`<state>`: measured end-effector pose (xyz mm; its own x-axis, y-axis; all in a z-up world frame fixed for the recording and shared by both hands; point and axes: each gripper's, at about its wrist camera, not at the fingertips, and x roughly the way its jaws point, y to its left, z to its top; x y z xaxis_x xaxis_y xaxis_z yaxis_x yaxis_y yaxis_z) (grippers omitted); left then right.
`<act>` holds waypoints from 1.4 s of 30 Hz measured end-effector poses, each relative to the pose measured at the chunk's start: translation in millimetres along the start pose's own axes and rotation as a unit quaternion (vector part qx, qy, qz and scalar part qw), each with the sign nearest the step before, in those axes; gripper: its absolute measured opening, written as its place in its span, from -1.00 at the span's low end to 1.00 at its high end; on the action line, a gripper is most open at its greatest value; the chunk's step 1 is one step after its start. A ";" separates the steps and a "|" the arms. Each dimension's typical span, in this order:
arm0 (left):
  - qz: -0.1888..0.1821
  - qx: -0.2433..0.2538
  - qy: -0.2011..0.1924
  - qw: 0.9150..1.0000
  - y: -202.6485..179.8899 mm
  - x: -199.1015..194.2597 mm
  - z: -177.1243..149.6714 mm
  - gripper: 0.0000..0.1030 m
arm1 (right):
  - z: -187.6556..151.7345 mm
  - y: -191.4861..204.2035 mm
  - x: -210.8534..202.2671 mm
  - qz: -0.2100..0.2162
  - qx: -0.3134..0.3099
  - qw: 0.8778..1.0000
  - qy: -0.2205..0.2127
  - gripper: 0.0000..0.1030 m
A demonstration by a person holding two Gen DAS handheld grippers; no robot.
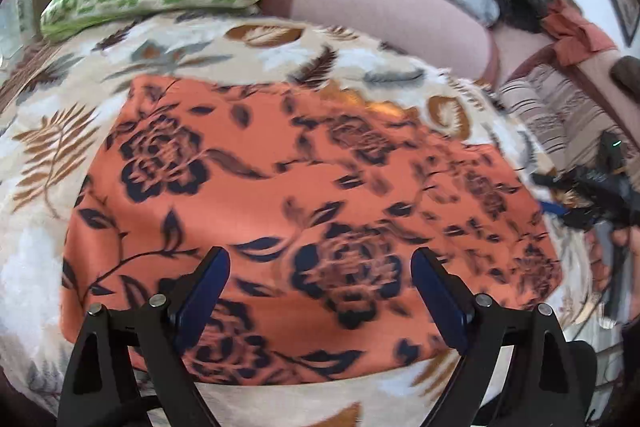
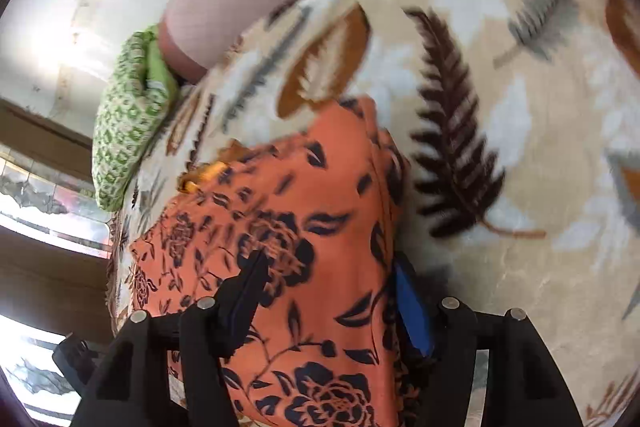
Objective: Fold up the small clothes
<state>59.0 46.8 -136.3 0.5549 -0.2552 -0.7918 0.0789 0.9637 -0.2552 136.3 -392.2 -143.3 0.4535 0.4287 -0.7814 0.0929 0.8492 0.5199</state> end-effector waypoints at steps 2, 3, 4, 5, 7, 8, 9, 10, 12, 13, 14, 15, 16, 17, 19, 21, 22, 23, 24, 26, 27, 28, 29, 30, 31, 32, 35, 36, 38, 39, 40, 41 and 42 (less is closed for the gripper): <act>0.013 -0.002 0.039 0.999 7.9 17.0 -4.1 0.77 | 7.9 4.7 -2.0 -0.004 0.000 1.000 -0.009 0.29; 0.014 0.006 0.033 0.999 8.3 19.3 -7.7 0.77 | 12.9 9.2 0.1 -0.001 -0.003 1.000 -0.010 0.29; 0.021 0.018 0.026 0.999 4.4 17.9 -9.6 0.77 | 18.4 14.6 3.8 -0.003 -0.012 1.000 -0.010 0.29; 0.025 0.026 0.026 0.999 1.3 17.6 -10.7 0.78 | 23.5 18.9 9.0 -0.011 -0.024 1.000 -0.011 0.29; 0.035 0.043 0.026 0.998 -3.2 20.1 -13.3 0.78 | 34.4 17.7 22.4 -0.039 -0.033 0.999 -0.006 0.29; 0.035 0.046 0.026 0.998 -3.3 21.0 -14.0 0.78 | 39.1 14.0 29.2 -0.050 -0.030 0.998 -0.002 0.29; 0.034 0.046 0.025 0.998 -2.1 20.5 -14.2 0.78 | 45.0 5.8 37.6 -0.070 -0.024 0.997 -0.001 0.29; 0.031 0.044 0.024 0.998 -1.3 20.3 -14.0 0.78 | 48.8 -2.2 44.4 -0.081 -0.013 0.997 0.001 0.29; 0.029 0.043 0.025 0.998 1.3 20.5 -14.1 0.78 | 51.8 -16.1 59.3 -0.050 0.017 0.998 0.025 0.29; 0.030 0.044 0.026 0.998 1.0 21.0 -14.2 0.78 | 51.2 -18.1 63.5 -0.025 0.023 0.999 0.035 0.28; 0.031 0.045 0.026 0.998 0.6 21.3 -14.3 0.78 | 49.9 -14.4 63.7 -0.004 0.012 0.999 0.036 0.28; 0.030 0.046 0.026 0.998 -0.3 20.8 -14.1 0.79 | 49.4 -10.9 63.2 0.011 0.002 0.999 0.037 0.24; 0.031 0.047 0.025 0.998 -1.0 22.2 -13.9 0.79 | 48.8 -7.8 62.4 0.030 -0.006 0.999 0.037 0.16; 0.031 0.048 0.022 0.998 -1.3 22.3 -14.6 0.79 | 47.8 -5.5 61.4 0.031 -0.011 0.999 0.035 -0.44; 0.031 0.051 0.019 0.998 -1.7 22.7 -15.8 0.79 | 48.8 -10.6 65.1 0.019 -0.013 0.999 0.032 -0.64; 0.033 0.053 0.022 0.998 -2.1 23.2 -14.9 0.79 | 46.4 -20.7 75.0 0.004 0.004 0.999 0.039 -0.64; 0.031 0.050 0.024 0.998 -1.6 22.7 -14.1 0.79 | 44.4 -15.6 72.2 -0.007 -0.004 1.000 0.030 -0.64; 0.029 0.047 0.025 0.998 -0.8 22.7 -13.2 0.79 | 42.9 -7.1 68.6 -0.019 -0.020 0.999 0.023 -0.63; 0.027 0.042 0.028 0.998 0.3 22.5 -11.8 0.79 | 41.1 2.0 63.1 -0.026 -0.035 0.999 0.016 -0.56; 0.027 0.036 0.031 0.998 0.3 21.8 -10.0 0.79 | 41.0 6.2 56.6 -0.045 -0.036 0.998 0.013 -0.50; 0.029 0.032 0.034 0.998 -0.2 20.5 -8.9 0.79 | 41.4 7.0 49.2 -0.081 -0.035 0.996 0.008 -0.43; 0.030 0.028 0.035 0.999 -1.0 18.1 -7.7 0.79 | 41.2 10.1 41.0 -0.105 -0.042 0.994 -0.006 -0.35; 0.030 0.024 0.033 0.999 -1.4 15.6 -7.0 0.79 | 37.6 18.5 28.7 -0.126 -0.058 0.990 -0.025 -0.34; 0.031 0.019 0.030 0.999 -1.3 12.6 -6.3 0.79 | 35.9 24.8 20.4 -0.139 -0.071 0.987 -0.038 -0.34; 0.035 0.016 0.027 0.999 -1.4 9.2 -5.6 0.79 | 33.3 32.4 8.3 -0.146 -0.083 0.984 -0.056 -0.34; 0.037 0.016 0.024 0.999 -1.5 6.4 -5.2 0.79 | 28.1 41.5 -3.6 -0.136 -0.092 0.984 -0.073 -0.33; 0.053 0.020 0.012 0.998 -1.7 -2.4 -4.4 0.79 | 9.7 60.9 -19.7 -0.041 -0.104 0.992 -0.066 0.35; 0.054 0.020 0.009 0.998 -1.1 -5.2 -4.7 0.79 | 3.6 63.1 -16.8 0.000 -0.100 0.994 -0.049 0.48; 0.053 0.018 0.010 0.998 0.1 -8.0 -5.5 0.79 | -8.3 57.4 0.4 0.031 -0.092 0.995 -0.019 0.51; 0.054 0.017 0.010 0.998 0.9 -9.5 -5.8 0.79 | -11.8 50.3 12.4 0.014 -0.084 0.996 -0.004 0.51; 0.055 0.014 0.008 0.998 2.1 -11.3 -5.7 0.79 | -14.1 34.4 29.0 -0.013 -0.063 0.998 0.020 0.51; 0.055 0.013 0.009 0.998 3.2 -12.5 -5.9 0.79 | -16.1 17.8 40.9 -0.035 -0.032 0.998 0.039 0.48; 0.055 0.014 0.011 0.998 4.4 -14.2 -6.1 0.79 | -19.4 1.5 44.4 -0.031 0.010 0.998 0.047 0.44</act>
<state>46.4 54.2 -129.6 0.5426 -0.1482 -0.8268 0.0411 0.9878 -0.1501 139.4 -365.9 -183.9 0.3617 0.4031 -0.8406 0.1371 0.8689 0.4756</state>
